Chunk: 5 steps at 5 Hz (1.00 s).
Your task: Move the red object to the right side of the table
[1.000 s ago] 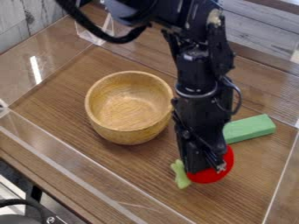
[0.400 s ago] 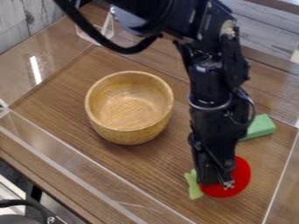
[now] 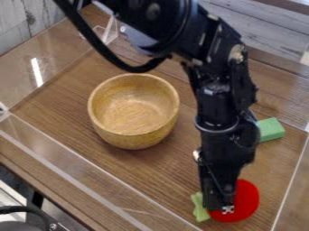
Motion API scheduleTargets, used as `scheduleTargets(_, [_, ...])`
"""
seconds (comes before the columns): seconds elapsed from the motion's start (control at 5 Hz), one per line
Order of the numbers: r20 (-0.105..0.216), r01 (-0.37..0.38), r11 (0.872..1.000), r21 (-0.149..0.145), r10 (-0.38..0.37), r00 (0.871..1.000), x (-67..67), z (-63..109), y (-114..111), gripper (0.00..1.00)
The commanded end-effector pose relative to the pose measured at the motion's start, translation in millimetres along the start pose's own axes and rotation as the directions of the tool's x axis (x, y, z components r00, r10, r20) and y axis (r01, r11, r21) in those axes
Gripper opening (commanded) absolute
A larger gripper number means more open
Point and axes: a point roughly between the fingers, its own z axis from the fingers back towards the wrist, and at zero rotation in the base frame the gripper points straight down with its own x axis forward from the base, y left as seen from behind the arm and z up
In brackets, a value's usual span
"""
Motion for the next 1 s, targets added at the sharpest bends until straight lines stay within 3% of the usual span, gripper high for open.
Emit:
scheduleTargets(0.0, [0.017, 0.070, 0.998, 0.000, -0.070, 0.997, -1.4, -8.1, 7, 1.00])
scheduleTargets(0.4, [0.020, 0.083, 0.997, -0.004, -0.083, 0.996, -16.6, -14.7, 13, 1.00])
scheduleTargets(0.8, [0.005, 0.151, 0.988, -0.008, -0.151, 0.989, 7.4, -19.7, 2, 1.00])
